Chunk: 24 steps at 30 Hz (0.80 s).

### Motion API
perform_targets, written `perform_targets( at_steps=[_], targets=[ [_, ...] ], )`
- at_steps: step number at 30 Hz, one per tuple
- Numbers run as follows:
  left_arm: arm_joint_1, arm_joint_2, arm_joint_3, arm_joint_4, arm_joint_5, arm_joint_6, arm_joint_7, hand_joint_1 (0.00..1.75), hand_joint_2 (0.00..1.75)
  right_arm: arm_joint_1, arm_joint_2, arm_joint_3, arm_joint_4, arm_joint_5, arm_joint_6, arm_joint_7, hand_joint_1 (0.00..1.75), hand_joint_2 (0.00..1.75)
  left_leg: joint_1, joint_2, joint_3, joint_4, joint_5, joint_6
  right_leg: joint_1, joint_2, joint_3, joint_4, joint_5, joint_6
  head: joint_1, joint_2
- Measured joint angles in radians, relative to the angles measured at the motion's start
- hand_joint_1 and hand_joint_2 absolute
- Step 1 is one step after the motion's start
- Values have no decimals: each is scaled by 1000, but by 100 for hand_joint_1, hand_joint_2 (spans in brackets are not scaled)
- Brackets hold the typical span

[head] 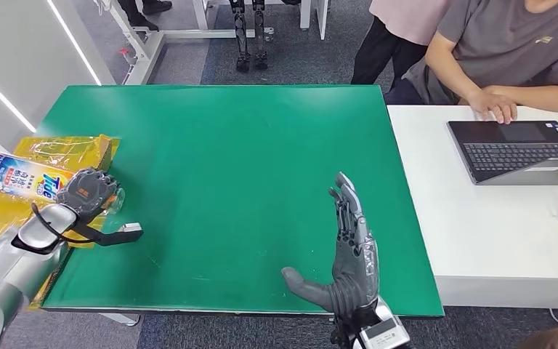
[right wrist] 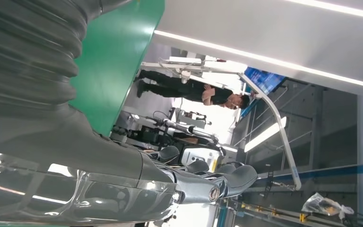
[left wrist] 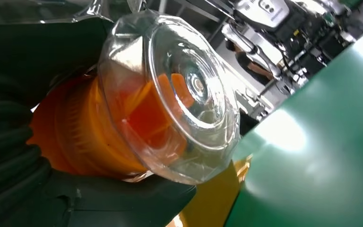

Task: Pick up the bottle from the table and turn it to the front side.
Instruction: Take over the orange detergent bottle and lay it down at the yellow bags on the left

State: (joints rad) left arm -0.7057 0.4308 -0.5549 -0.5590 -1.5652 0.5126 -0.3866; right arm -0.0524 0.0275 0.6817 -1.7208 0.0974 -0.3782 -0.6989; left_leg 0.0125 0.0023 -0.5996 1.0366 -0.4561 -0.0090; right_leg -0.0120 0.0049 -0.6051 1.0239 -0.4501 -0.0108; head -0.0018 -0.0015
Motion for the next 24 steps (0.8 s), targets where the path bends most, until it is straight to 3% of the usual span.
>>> perform_targets(
  at_steps=[14, 19, 20, 23, 24],
  targets=[
    [26, 6, -56, 65, 1, 7, -37, 175, 175, -1, -1, -1, 0, 6, 7, 0, 0, 175, 0, -1, 0, 0, 0, 0, 0, -1, 0, 0, 0, 0, 0, 0],
    [45, -18, -72, 58, 20, 43, -68, 175, 175, -9, -1, -2, 5, 28, 23, 0, 0, 175, 0, -1, 0, 0, 0, 0, 0, -1, 0, 0, 0, 0, 0, 0],
    [48, -24, -74, 54, 21, 42, -72, 164, 175, -12, -1, -2, 6, 29, 25, 0, 0, 175, 0, -1, 0, 0, 0, 0, 0, -1, 0, 0, 0, 0, 0, 0],
    [52, -36, -85, 45, 15, 40, -69, 34, 175, -17, -1, -2, 10, 29, 32, 0, 0, 175, 0, -1, 0, 0, 0, 0, 0, -1, 0, 0, 0, 0, 0, 0],
    [52, -37, -93, 43, 11, 39, -62, 0, 175, -17, -1, -2, 11, 29, 34, 0, 0, 175, 0, -1, 0, 0, 0, 0, 0, -1, 0, 0, 0, 0, 0, 0]
  ],
)
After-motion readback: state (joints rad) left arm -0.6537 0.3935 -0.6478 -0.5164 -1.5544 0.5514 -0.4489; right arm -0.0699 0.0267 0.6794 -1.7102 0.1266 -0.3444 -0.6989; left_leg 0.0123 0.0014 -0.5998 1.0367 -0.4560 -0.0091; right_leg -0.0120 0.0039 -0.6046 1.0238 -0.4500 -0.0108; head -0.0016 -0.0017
